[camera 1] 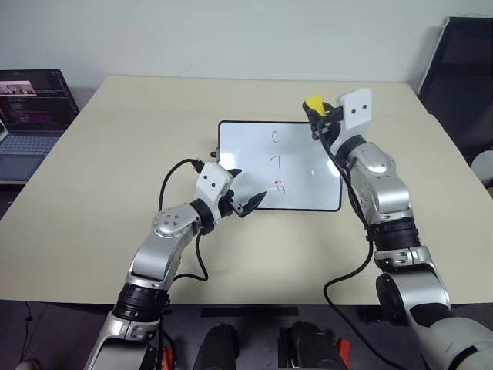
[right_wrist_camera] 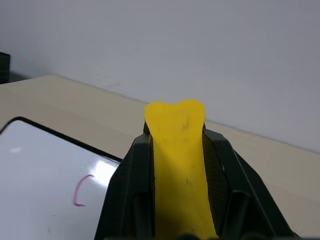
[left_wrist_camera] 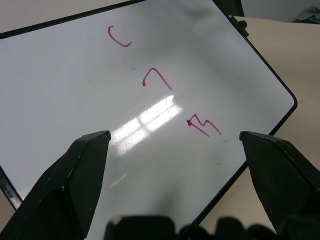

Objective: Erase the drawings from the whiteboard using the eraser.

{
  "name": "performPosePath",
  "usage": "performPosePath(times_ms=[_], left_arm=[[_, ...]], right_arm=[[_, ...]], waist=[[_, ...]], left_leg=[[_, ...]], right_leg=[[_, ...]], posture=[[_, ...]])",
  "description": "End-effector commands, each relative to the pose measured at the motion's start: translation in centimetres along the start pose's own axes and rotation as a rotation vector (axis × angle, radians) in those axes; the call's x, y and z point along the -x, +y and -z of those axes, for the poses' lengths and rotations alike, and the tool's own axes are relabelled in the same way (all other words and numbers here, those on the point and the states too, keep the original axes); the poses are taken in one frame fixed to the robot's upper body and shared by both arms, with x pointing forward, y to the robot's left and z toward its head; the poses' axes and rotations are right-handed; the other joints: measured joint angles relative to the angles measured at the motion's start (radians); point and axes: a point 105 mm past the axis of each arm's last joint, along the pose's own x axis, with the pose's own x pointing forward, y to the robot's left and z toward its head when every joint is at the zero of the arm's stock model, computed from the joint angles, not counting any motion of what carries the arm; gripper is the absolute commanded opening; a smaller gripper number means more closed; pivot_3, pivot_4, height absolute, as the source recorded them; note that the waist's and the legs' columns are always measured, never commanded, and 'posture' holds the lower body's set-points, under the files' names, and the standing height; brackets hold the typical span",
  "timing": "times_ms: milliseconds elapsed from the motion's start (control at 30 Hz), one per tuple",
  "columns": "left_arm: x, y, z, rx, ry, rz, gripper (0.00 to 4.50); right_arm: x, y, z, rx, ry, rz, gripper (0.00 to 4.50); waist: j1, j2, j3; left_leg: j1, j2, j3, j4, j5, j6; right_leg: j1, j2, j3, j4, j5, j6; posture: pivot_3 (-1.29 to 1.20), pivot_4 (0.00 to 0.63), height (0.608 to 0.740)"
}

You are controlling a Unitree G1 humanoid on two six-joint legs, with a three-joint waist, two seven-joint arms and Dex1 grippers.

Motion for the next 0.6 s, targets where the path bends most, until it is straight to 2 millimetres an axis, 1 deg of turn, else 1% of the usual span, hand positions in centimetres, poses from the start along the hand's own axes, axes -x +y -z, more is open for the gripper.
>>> performPosePath(times_ms=[33, 233, 400, 467, 600], left_arm=[[0.3, 0.5, -1.5, -0.043, -0.054, -0.024, 4.5], [0.2, 0.6, -1.7, -0.054, -0.068, -0.03, 4.5], [0.2, 0.5, -1.4, -0.062, -0.059, -0.035, 4.5], [0.2, 0.4, -1.3, -0.06, -0.06, -0.036, 4.5], [0.0, 0.0, -1.4, -0.056, -0.069, -0.039, 4.5]], right_arm=[[-0.6, 0.9, -1.6, 0.025, -0.062, -0.05, 0.96], [-1.1, 2.3, -1.4, 0.02, -0.053, -0.117, 0.96], [-1.4, 2.8, -1.2, 0.023, -0.044, -0.14, 0.96], [-1.7, 2.9, -1.1, 0.009, -0.034, -0.141, 0.96], [-2.3, 3.6, -1.0, 0.034, -0.017, -0.172, 0.96]], waist=[[0.0, 0.0, 0.0], [0.0, 0.0, 0.0], [0.001, 0.0, 0.0], [0.002, 0.0, 0.0], [0.001, 0.0, 0.0]], left_leg=[[0.0, 0.0, 0.0, 0.0, 0.0, 0.0], [0.0, 0.0, -0.001, 0.0, 0.0, 0.0], [0.0, 0.0, -0.001, 0.0, 0.0, 0.0], [0.0, 0.0, -0.001, 0.0, 0.0, 0.0], [0.0, 0.0, -0.001, 0.0, 0.0, 0.0]], right_leg=[[0.0, 0.0, 0.0, 0.0, 0.0, 0.0], [0.0, 0.0, 0.0, 0.0, 0.0, 0.0], [0.0, 0.0, 0.0, 0.0, 0.0, 0.0], [0.0, -0.001, -0.001, 0.0, 0.0, 0.0], [0.0, -0.001, 0.0, 0.0, 0.0, 0.0]], posture=[[0.0, 0.15, 0.74], [0.0, 0.15, 0.74], [0.0, 0.15, 0.74], [0.0, 0.15, 0.74], [0.0, 0.15, 0.74]])
